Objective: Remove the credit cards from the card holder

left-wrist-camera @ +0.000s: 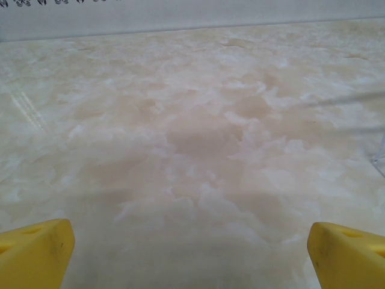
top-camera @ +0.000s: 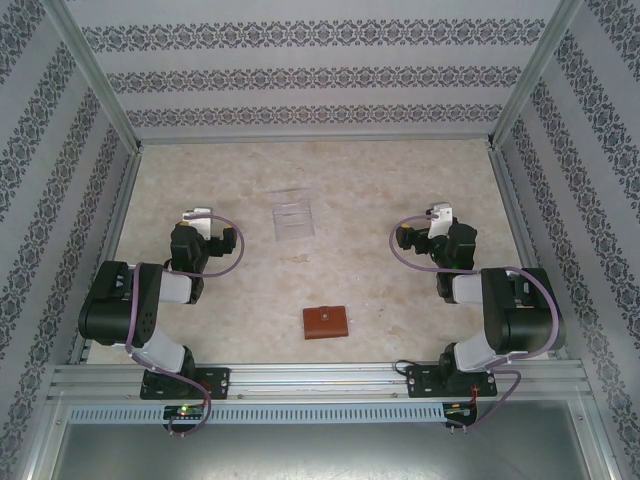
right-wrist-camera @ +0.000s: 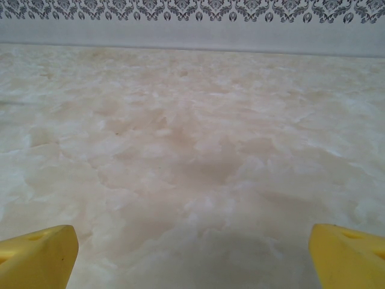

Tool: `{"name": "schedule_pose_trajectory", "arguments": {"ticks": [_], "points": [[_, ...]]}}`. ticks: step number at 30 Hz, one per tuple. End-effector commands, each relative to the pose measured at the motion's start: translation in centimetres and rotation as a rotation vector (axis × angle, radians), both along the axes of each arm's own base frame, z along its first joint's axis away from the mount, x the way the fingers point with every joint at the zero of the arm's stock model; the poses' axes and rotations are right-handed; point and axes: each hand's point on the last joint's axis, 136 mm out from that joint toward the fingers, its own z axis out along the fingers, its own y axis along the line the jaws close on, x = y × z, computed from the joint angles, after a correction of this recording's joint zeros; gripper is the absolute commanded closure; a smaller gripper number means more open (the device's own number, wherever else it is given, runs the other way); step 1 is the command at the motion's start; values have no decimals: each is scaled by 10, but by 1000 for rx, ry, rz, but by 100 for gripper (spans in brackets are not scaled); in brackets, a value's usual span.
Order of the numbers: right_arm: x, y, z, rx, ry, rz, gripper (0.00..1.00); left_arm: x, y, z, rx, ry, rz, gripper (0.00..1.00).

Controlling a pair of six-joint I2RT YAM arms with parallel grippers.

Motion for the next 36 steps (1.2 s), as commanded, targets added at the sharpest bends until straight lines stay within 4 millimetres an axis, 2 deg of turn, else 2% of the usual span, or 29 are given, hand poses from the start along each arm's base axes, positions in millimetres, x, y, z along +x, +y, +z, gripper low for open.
{"name": "schedule_pose_trajectory", "arguments": {"ticks": [1, 15, 18, 19, 20, 23, 26, 30, 36], "points": [[0, 2, 4, -2, -24, 20, 2, 2, -3, 7, 9, -38, -23, 0], [0, 1, 4, 0, -23, 15, 2, 2, -3, 7, 9, -37, -23, 0], [2, -10, 1, 3, -10, -52, 2, 3, -3, 7, 8, -37, -24, 0], [13, -21, 9, 0, -26, -120, 2, 3, -3, 7, 7, -37, -24, 0], [13, -25, 9, -1, -23, -146, 2, 2, -3, 7, 6, -35, -20, 0], [11, -22, 11, -6, -32, -130, 2, 6, 7, 6, 7, -18, 41, 0], [8, -24, 20, -19, -45, -157, 2, 5, 9, 7, 10, -22, 49, 0], [6, -26, 30, -18, -22, -175, 2, 3, 13, 21, 22, -35, 83, 0], [1, -23, 36, 6, 108, -205, 4, 2, 16, 55, 43, 25, 160, 0]]}}
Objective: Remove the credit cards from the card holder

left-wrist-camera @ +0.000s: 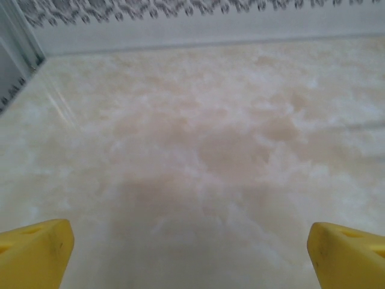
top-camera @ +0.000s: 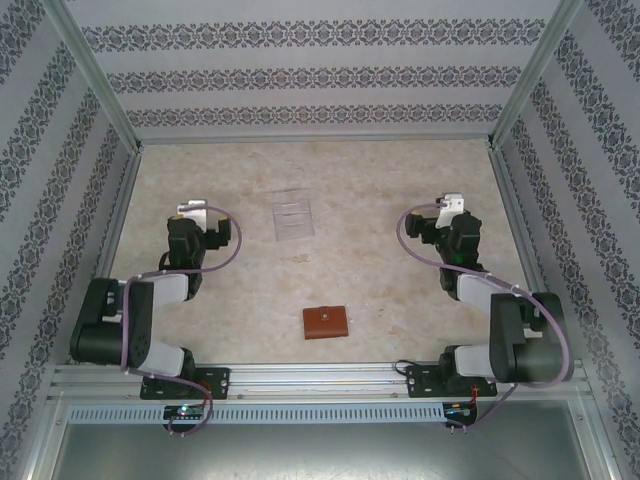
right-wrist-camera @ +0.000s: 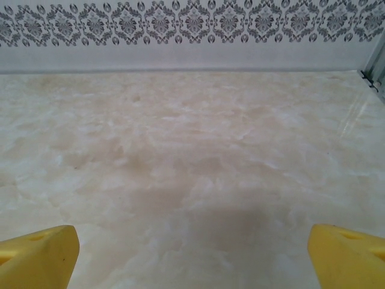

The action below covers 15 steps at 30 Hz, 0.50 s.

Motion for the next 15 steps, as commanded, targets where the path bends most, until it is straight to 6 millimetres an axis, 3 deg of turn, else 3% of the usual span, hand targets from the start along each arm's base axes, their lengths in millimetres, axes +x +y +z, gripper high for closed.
{"name": "schedule_pose_trajectory", "arguments": {"ticks": [1, 6, 11, 15], "points": [[-6, 1, -2, 43, 122, -41, 4, -2, 4, 21, -21, 41, 80, 0], [-18, 19, 0, 91, 280, -22, 10, -7, -7, 35, -119, 138, 108, 0], [-33, 38, -3, 215, 443, -19, 20, -14, -23, 28, -253, 331, 114, 0], [-40, 67, -4, 301, 561, 30, 31, -15, -46, 19, -351, 449, 71, 0]]}}
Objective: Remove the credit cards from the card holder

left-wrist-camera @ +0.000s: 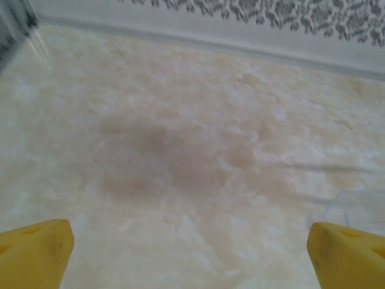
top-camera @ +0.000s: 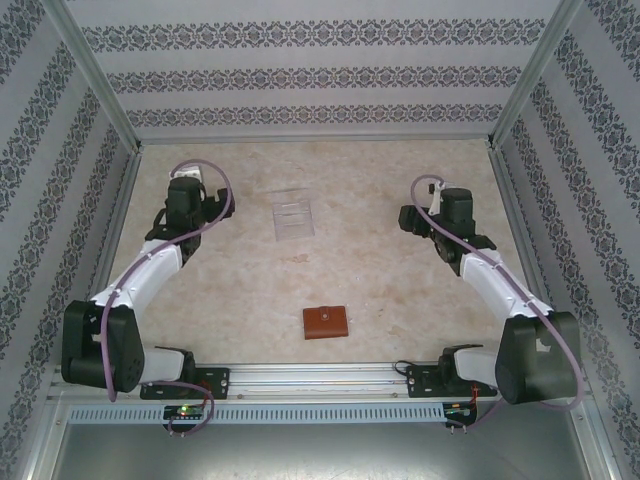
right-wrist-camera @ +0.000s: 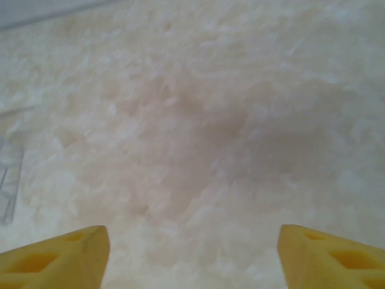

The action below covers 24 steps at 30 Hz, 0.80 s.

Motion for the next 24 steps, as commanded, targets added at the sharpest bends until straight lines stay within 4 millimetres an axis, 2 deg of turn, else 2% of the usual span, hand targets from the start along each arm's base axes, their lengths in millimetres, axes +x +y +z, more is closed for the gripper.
{"name": "schedule_pose_trajectory", "arguments": {"ticks": [1, 4, 10, 14, 20, 24], "points": [[-20, 29, -13, 111, 188, 33, 33, -24, -25, -38, -132, 243, -23, 0], [-22, 56, -14, 133, 264, 94, 38, -24, -39, -45, -170, 326, -55, 0], [-25, 107, -19, 151, 377, 165, 40, -24, -65, -50, -204, 417, -89, 0], [-34, 137, -21, 166, 451, 210, 45, -22, -70, -51, -240, 438, -54, 0], [-74, 157, -39, 36, 596, 263, 47, -26, -71, -51, -236, 458, -61, 0], [-112, 180, -42, -74, 615, 493, 40, -33, -72, -47, -189, 505, -122, 0]]}}
